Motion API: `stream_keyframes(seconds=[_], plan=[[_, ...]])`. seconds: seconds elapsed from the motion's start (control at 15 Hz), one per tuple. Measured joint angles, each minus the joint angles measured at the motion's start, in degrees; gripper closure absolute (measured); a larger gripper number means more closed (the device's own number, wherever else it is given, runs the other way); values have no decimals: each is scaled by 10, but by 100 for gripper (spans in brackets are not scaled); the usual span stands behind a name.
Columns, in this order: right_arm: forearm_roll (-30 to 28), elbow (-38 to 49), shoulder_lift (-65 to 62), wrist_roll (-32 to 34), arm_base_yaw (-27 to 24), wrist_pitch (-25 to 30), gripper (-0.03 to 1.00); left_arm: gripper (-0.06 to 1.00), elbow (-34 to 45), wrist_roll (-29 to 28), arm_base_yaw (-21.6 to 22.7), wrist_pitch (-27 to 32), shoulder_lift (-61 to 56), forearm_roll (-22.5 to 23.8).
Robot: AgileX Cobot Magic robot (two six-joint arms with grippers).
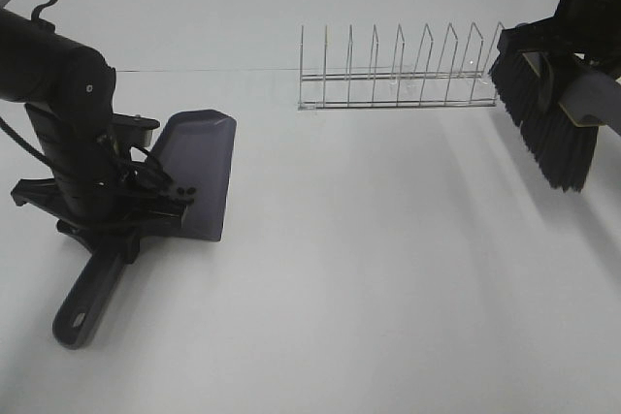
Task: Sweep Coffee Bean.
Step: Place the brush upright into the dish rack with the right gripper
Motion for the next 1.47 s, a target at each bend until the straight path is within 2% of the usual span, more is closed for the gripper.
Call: stream_keyframes(seconds=[0.2,0.53,1.0,1.27,1.33,1.47], plan=[[0,0,13,4,0,-50,71,67,0,0,0,0,0,0],[-15,0,19,4,0,-96,71,67,0,0,0,-1,0,0],[-50,-10,77,4,0,-112,71,67,0,6,0,-1,0,0],[-53,-104,128,4,0,-92,71,67,0,10,0,-1,0,0],[-54,-166,168,1,0,-70,71,67,0,10,0,-2,0,0],[-54,-235,211,-3,0,-53,71,67,0,11,0,-2,0,0]])
